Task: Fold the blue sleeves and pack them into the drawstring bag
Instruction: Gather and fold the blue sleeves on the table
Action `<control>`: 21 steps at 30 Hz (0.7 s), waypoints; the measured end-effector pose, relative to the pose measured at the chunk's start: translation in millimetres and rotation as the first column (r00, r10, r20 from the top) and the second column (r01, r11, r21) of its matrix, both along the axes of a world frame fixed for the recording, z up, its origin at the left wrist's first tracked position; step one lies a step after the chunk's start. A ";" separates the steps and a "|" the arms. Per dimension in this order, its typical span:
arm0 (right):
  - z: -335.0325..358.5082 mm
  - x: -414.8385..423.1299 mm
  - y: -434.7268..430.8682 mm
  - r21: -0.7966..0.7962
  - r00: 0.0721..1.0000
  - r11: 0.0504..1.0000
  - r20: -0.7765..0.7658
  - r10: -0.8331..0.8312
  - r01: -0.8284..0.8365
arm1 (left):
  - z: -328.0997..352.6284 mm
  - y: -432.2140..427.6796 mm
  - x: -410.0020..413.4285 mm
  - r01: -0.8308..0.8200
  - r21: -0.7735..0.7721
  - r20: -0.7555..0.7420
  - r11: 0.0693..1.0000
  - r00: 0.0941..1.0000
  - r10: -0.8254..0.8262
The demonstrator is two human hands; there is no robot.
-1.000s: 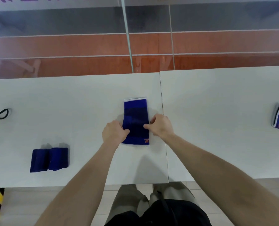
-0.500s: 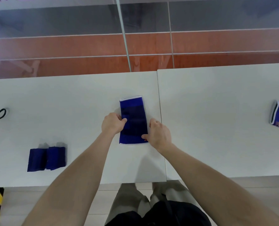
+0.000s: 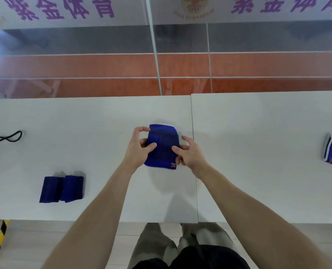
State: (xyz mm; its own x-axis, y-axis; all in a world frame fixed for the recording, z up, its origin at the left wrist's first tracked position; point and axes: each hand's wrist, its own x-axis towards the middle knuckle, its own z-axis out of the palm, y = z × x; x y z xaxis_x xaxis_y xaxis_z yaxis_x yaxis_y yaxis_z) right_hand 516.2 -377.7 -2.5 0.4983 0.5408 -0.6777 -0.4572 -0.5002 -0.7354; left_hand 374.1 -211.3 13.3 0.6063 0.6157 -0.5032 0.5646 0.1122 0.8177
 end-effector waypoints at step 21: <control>110.2 -117.1 32.3 0.003 0.717 0.984 0.685 0.128 -0.178 | 106.0 58.0 -132.7 0.257 0.578 -0.056 0.775 0.959 -0.277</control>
State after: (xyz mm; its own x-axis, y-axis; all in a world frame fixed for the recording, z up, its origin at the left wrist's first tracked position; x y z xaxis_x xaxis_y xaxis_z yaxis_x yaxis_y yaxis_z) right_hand 399.1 -345.4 107.8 0.7179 0.6796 -0.1509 0.2565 -0.4596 -0.8503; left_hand 241.4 -153.3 119.3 0.7987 0.5953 -0.0881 0.4753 -0.5343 0.6990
